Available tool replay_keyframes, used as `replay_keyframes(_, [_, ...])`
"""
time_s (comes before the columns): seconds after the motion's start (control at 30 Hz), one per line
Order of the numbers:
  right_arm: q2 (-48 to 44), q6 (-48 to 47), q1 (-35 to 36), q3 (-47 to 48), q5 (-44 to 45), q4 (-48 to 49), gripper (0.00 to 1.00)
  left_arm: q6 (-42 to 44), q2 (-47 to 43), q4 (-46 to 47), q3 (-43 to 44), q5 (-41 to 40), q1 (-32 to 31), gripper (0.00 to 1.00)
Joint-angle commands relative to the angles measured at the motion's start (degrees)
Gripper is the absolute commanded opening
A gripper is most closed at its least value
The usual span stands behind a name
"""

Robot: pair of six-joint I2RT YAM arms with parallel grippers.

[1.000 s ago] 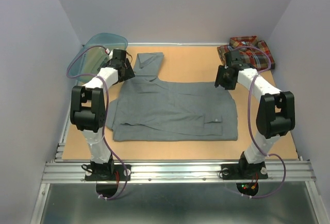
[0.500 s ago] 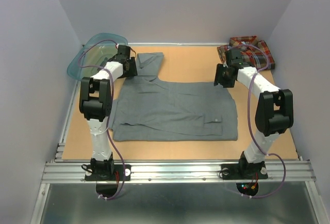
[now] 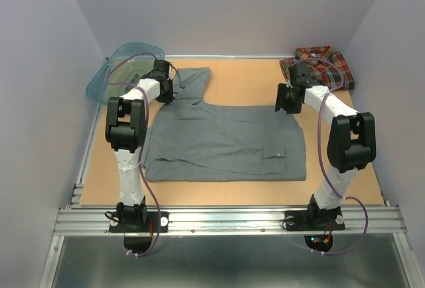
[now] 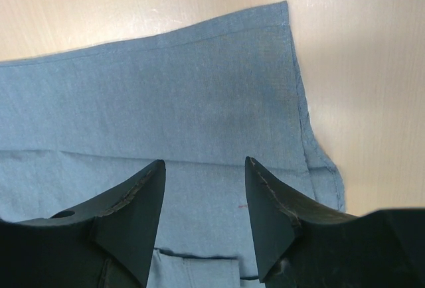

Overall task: Fold and stack the long sleeve shirts
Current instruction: Fold the shirt

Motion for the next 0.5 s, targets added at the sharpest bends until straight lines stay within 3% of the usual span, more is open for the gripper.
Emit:
replay_keyframes(0.0, [1.37, -1.40, -0.10, 5.39, 2.10, 1.92, 0.56, 1.59, -1.33, -1.10, 2.24, 2.13, 0.10, 0.15])
replay_keyframes(0.27, [5.76, -3.68, -1.51, 8.91, 5.18, 2.71, 0.55, 1.76, -4.58, 0.31, -0.38, 2.57, 0.10, 0.00])
replay_keyframes(0.47, [9.46, -7.02, -3.35, 9.70, 3.87, 4.90, 0.52, 2.46, -6.78, 1.63, -2.32, 2.57, 0.10, 0.00])
